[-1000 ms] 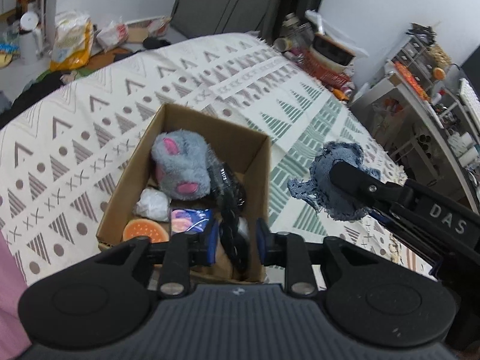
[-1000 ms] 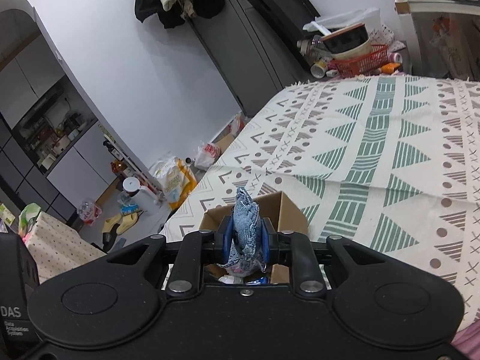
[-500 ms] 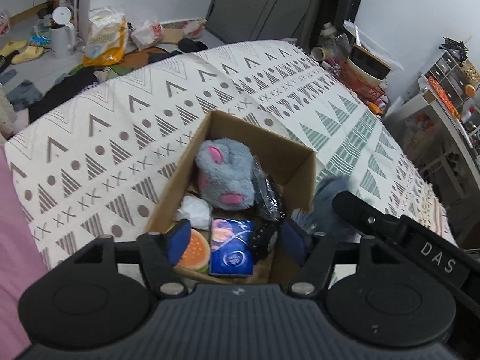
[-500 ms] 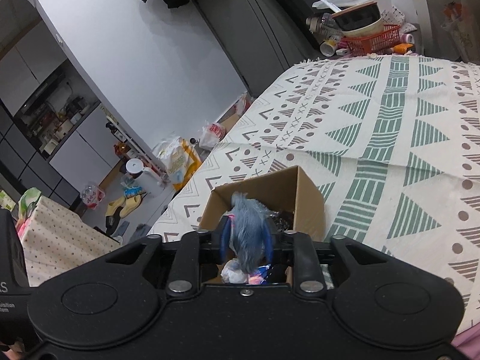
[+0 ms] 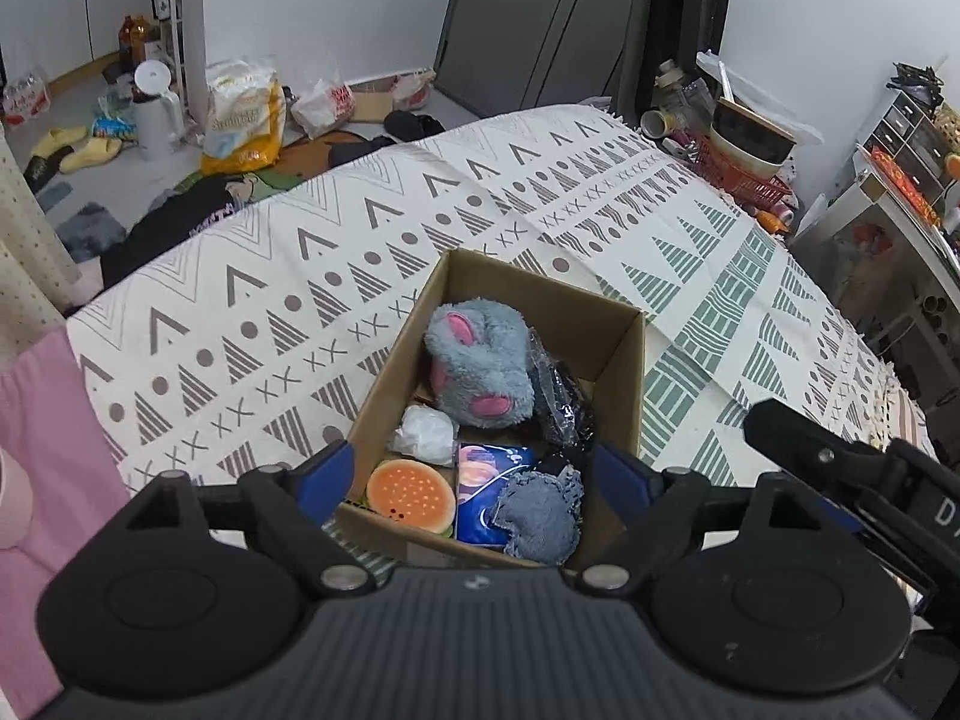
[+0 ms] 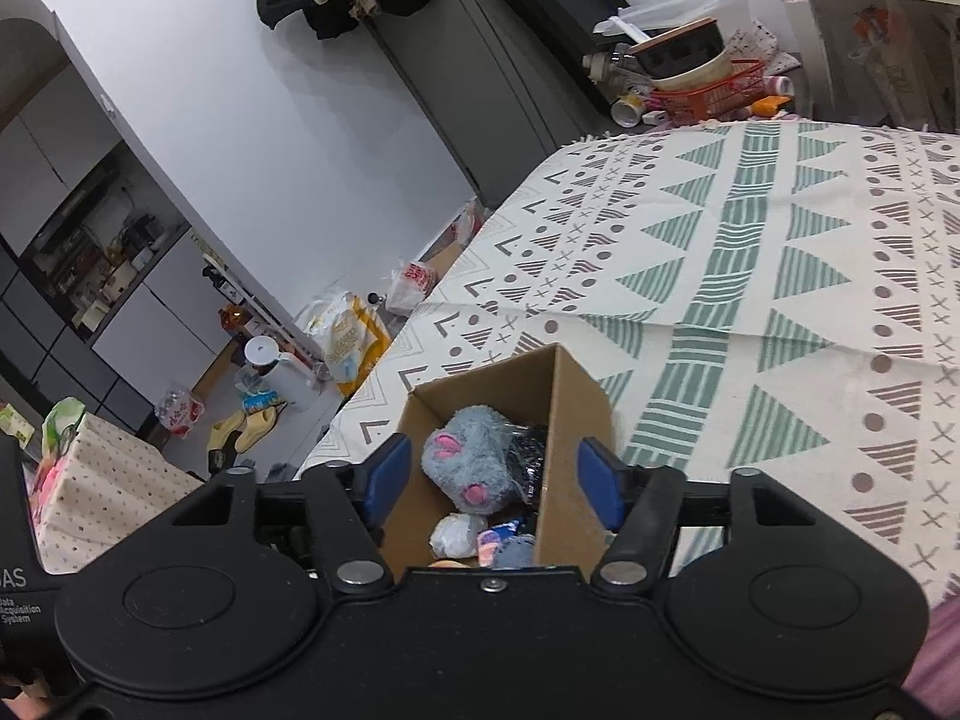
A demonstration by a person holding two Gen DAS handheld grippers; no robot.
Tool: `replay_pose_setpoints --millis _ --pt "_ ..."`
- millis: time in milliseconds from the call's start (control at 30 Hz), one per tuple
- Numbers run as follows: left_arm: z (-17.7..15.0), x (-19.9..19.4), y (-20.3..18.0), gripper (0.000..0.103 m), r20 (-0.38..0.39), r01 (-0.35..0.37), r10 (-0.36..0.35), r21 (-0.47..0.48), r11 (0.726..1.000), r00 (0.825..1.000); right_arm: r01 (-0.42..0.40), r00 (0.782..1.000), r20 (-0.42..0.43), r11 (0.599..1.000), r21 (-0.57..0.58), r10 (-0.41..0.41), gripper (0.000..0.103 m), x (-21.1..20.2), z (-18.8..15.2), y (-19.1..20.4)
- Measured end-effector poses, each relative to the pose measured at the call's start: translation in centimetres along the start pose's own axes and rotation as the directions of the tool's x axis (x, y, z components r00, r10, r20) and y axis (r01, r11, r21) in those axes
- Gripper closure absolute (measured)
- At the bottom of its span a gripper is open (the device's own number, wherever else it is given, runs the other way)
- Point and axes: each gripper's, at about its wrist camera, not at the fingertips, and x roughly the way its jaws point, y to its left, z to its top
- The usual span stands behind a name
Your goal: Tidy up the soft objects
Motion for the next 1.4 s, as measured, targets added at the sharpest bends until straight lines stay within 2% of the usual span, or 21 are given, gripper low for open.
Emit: replay_pose_setpoints --millis 167,333,400,567,800,1100,1400 --pt "-0.4 -1.2 -0.8 0.016 0.010 -0.001 0.001 0.027 1.000 1.000 0.019 1.000 -0.012 1.000 -0.012 -0.019 0.024 -1.6 0.3 -0.6" --pt "-0.8 -2.4 -2.2 0.013 -0.003 0.019 -0.019 0.061 0.998 1.000 0.029 0.999 -0.023 0.999 -0.035 -0.030 0.003 -3.5 0.4 -1.2" --pt "-1.1 -3.0 -2.7 0.012 -0.007 0.026 -0.026 0.078 0.997 1.000 0.039 0.999 -0.022 0.998 -0.041 -0.040 0.000 -4.3 0.6 -1.5" --pt "-1.8 -4.9 -4.0 0.010 -0.007 0.039 -0.038 0.111 0.993 0.999 0.057 0.998 -0.026 0.997 -0.051 -0.058 0.000 -6.4 1.1 -2.3" --pt "-2.4 -7.8 -5.2 0.001 0.023 0.054 -0.058 0.129 0.990 0.998 0.070 0.997 -0.035 0.995 -0.078 -0.073 0.000 -9.1 1.5 -2.7" --pt "-3.6 -11.4 -5.9 0.001 0.054 0.067 -0.076 0.144 0.987 0.996 0.105 0.994 -0.010 0.989 -0.100 -0.107 0.000 -13.1 1.6 -3.0" --pt "-5.4 -15.2 -6.5 0.001 0.103 0.051 -0.068 0.161 0.986 0.992 0.095 0.995 0.013 0.986 -0.137 -0.094 0.000 -17.0 1.0 -3.0"
